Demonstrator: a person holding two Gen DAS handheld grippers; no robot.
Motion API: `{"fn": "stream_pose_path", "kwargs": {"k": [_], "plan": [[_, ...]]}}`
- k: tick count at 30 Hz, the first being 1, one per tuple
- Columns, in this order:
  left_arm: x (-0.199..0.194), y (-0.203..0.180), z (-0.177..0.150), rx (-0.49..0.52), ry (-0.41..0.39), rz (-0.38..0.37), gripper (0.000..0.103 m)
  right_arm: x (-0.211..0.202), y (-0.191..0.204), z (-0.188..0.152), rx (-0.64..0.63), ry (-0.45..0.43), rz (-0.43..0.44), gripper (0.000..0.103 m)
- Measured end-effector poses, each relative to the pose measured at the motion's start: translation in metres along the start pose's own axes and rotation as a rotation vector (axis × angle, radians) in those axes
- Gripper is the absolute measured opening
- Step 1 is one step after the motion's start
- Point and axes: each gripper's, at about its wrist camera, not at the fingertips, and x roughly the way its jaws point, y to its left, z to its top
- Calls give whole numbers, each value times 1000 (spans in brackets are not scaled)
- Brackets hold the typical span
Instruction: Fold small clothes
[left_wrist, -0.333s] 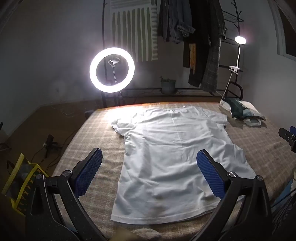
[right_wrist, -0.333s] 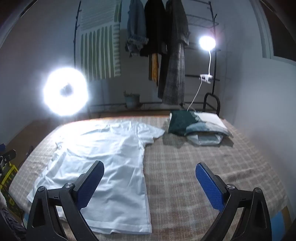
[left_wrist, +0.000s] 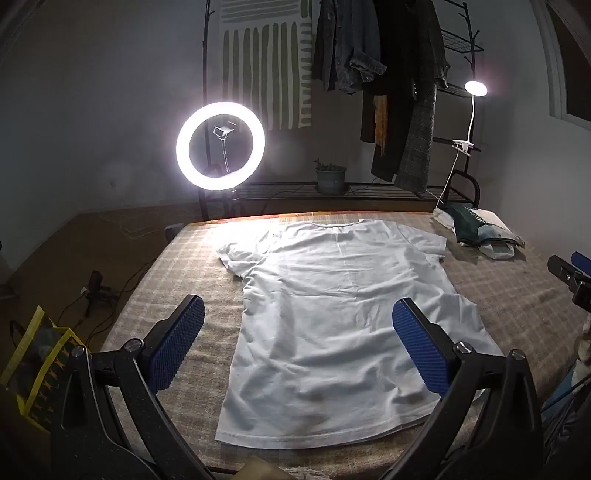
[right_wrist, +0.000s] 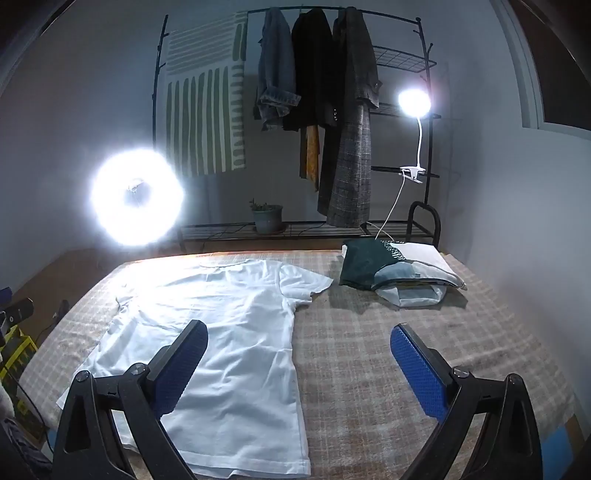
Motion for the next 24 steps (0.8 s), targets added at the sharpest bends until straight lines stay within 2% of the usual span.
{"fn": "stream_pose_path", "kwargs": {"k": [5, 24], "plan": [[2, 1, -5, -1, 9, 0, 103, 51, -1, 1, 8, 5, -2, 100], [4, 3, -6, -1, 8, 0, 103, 57, -2, 3, 25, 19, 8, 100]]}}
